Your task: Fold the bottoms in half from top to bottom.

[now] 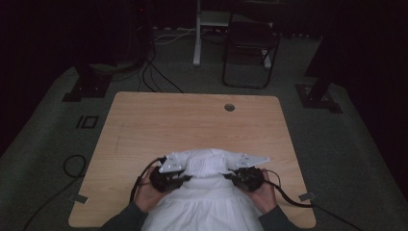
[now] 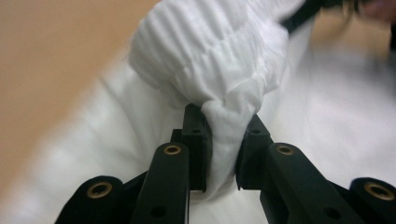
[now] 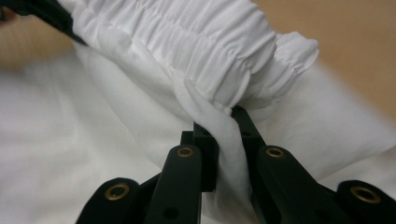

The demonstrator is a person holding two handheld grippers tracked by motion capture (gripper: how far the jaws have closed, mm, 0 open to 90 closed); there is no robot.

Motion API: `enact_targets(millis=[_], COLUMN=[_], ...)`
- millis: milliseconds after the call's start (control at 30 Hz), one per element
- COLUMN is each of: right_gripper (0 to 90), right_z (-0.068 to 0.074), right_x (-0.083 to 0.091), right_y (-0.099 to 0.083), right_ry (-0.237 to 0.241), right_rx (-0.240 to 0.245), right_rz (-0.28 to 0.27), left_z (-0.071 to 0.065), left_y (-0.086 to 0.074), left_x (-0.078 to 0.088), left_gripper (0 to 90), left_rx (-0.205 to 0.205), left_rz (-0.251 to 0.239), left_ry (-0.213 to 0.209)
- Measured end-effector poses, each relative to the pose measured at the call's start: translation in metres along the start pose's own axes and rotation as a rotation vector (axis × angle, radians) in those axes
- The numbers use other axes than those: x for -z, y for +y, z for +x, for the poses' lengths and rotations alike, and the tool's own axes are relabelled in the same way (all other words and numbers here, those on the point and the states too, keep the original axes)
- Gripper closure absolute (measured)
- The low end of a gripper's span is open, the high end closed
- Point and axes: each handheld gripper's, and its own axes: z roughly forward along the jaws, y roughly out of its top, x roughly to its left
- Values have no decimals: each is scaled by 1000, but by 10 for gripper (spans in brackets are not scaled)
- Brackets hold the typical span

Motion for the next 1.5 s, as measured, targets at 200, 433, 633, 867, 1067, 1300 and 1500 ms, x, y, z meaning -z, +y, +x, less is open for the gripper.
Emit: enact_targets(millis=[200,433,633,867,1067,1300,1500], right_gripper=[828,827,829,831,831,830,831], right_z=[15,11,-12,-49,-75,-108,-127], right_x=[-22,-43,-60,-80,-98,-118,-133], right_y=[-37,-33,-17,2,20,41,59], right_ry=[31,-36,-68,-46,-82,-102,-149], right_rx=[-4,45,22,-74,-99,-181,-245], right_rz=[128,170,155,119,103,89,85], left_z=[-10,12,40,78,106,140,158], left_y=[-36,-29,-17,1,18,41,59], left_x=[-30,-40,-52,-66,-81,-98,-113], left_gripper=[768,773,773,772,771,769,769], left_rx=[-62,-56,-69,-75,-71,-72,-41], left_rz=[142,121,107,116,122,163,199], left_ry=[43,73,103,129,172,231,304])
